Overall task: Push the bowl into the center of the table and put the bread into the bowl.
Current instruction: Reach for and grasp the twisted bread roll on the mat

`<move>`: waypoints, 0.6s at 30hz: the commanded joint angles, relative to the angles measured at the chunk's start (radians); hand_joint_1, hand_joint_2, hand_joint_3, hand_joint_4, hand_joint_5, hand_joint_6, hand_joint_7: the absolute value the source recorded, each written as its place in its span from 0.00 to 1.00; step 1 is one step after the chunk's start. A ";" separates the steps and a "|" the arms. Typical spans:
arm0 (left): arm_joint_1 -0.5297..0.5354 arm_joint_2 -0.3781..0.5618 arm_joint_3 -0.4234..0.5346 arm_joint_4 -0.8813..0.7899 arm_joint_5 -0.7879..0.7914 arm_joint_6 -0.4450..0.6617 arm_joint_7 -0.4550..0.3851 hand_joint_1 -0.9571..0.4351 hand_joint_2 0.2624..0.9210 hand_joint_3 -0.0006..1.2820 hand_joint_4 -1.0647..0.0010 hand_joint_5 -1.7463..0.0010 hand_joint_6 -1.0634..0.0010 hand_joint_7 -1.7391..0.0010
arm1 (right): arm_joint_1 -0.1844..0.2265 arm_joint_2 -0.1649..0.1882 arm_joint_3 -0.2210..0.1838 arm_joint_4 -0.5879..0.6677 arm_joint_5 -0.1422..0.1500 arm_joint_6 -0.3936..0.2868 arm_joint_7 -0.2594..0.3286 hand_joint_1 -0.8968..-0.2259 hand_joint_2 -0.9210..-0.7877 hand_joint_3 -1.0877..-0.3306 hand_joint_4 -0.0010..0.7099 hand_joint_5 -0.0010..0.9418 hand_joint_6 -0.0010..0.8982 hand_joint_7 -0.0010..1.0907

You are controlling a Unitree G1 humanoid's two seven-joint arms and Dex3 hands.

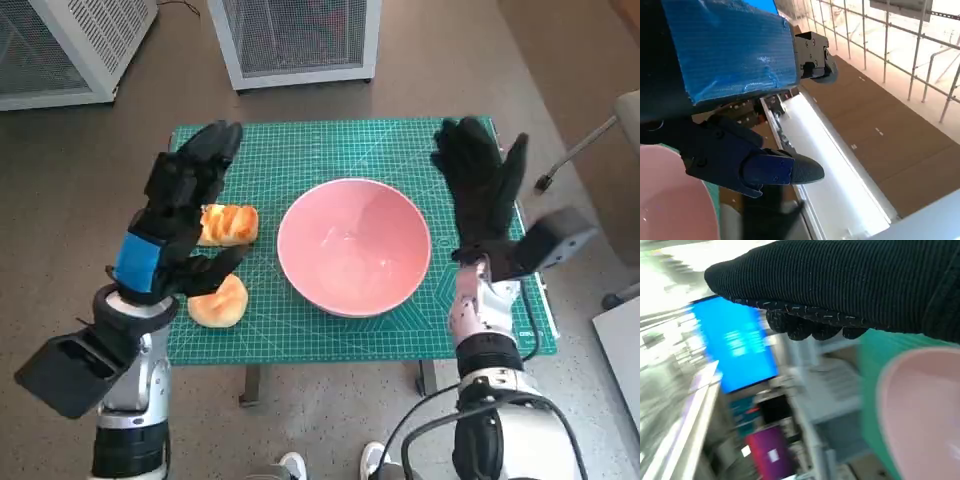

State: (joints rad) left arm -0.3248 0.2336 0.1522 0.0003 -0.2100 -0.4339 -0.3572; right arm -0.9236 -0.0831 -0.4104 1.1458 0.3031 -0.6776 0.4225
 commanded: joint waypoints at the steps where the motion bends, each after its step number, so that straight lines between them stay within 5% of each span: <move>1: -0.017 0.037 0.027 0.047 0.018 -0.041 0.001 0.22 1.00 0.23 0.80 0.99 0.93 0.78 | 0.044 -0.013 0.020 -0.090 0.011 -0.092 0.071 0.77 0.00 0.71 0.60 0.01 0.17 0.54; 8: -0.051 0.161 0.037 0.076 0.260 -0.059 0.077 0.21 1.00 0.22 0.84 1.00 0.95 0.80 | 0.136 -0.003 0.060 -0.353 0.096 -0.116 0.191 0.77 0.00 0.68 0.62 0.02 0.17 0.53; 13: -0.055 0.259 0.023 0.024 0.388 0.051 0.076 0.21 1.00 0.20 0.90 1.00 0.98 0.82 | 0.195 -0.010 0.095 -0.485 0.120 -0.111 0.223 0.76 0.00 0.69 0.63 0.02 0.17 0.54; 18: -0.058 0.324 -0.003 -0.039 0.429 0.216 0.021 0.24 0.96 0.06 0.95 1.00 0.98 0.84 | 0.244 -0.012 0.117 -0.580 0.152 -0.067 0.230 0.74 0.00 0.75 0.63 0.01 0.18 0.54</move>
State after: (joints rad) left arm -0.3743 0.5189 0.1684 0.0067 0.1900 -0.3056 -0.3067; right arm -0.7252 -0.0921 -0.3084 0.6124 0.4322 -0.7787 0.6412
